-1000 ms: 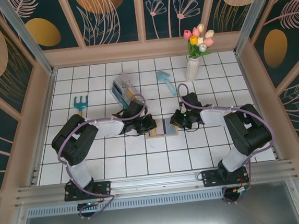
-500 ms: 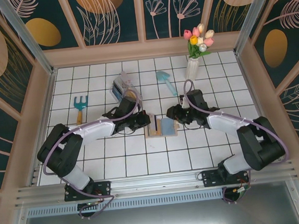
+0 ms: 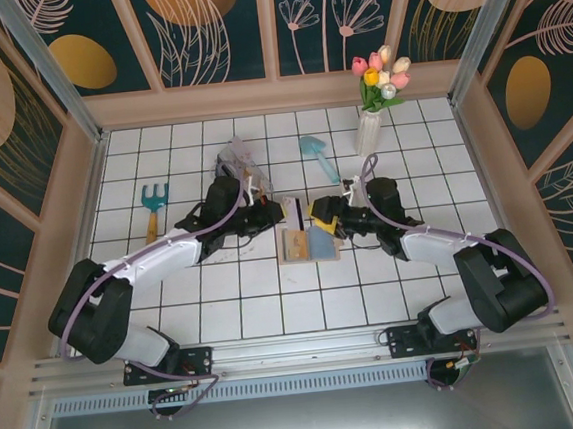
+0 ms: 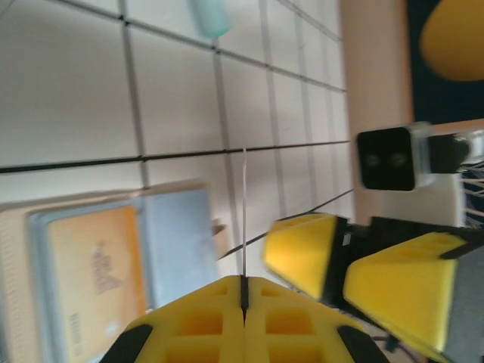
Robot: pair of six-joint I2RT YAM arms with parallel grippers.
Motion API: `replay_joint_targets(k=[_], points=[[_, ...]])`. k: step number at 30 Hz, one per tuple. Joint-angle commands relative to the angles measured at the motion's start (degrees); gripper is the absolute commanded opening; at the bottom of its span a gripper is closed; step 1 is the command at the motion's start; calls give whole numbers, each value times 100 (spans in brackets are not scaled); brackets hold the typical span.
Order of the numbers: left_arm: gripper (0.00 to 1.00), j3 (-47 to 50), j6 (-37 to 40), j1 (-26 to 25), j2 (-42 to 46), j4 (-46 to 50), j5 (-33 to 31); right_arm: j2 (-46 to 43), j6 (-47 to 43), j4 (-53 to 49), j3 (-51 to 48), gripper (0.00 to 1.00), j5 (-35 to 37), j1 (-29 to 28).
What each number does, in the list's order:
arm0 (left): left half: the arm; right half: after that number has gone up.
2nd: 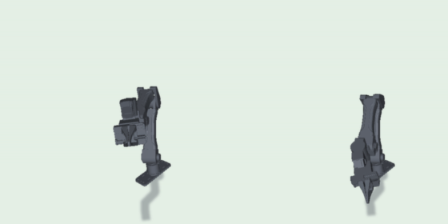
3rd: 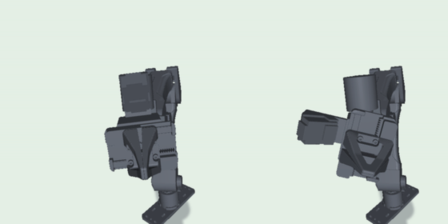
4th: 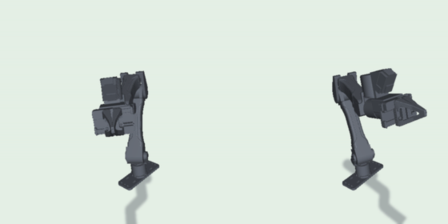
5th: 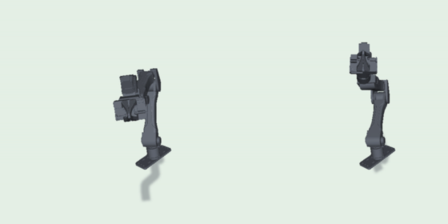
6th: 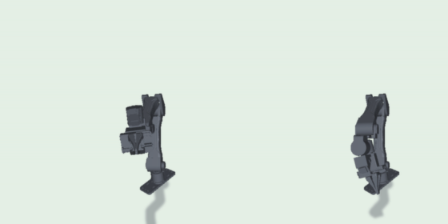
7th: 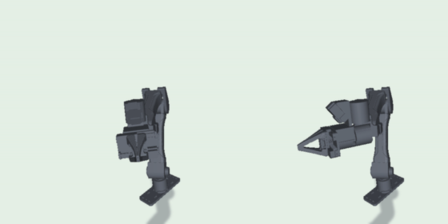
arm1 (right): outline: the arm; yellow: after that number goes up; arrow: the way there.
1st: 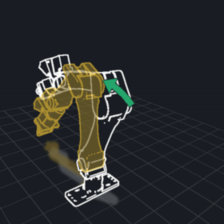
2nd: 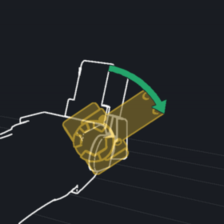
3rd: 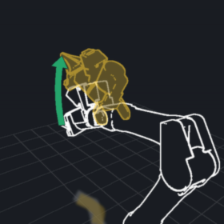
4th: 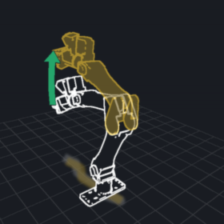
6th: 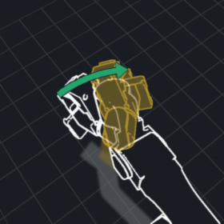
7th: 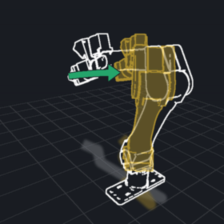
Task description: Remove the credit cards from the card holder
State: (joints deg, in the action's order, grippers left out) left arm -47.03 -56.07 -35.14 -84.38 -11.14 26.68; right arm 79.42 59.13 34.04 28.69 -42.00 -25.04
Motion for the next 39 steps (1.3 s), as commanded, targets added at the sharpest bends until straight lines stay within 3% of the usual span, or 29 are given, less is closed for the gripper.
replay_joint_targets(k=[1, 5, 11, 22, 29, 35, 39], points=[[0, -94, -522, 52, 114, -922, 410, 1, 709, 1167, -66, 67, -219, 51], [0, -114, -845, 74, 106, -1366, 580, 89, 1189, 1869, -56, 65, -261, 53], [0, 13, -1108, 118, 165, -1692, 571, -42, 1587, 2709, -226, 47, -115, 52], [0, 189, -1367, 123, 123, -2147, 574, -483, 1717, 2471, -430, 21, 300, 52], [0, 177, -1309, 146, 203, -1789, 343, -543, 1462, 2001, -344, 0, 490, 55], [38, 424, -788, 643, 556, -242, -727, -580, -416, -1065, 748, 0, 877, 36], [55, 576, -328, 1004, 791, 667, -1361, -252, -1522, -2476, 1583, 0, 1181, 12]])
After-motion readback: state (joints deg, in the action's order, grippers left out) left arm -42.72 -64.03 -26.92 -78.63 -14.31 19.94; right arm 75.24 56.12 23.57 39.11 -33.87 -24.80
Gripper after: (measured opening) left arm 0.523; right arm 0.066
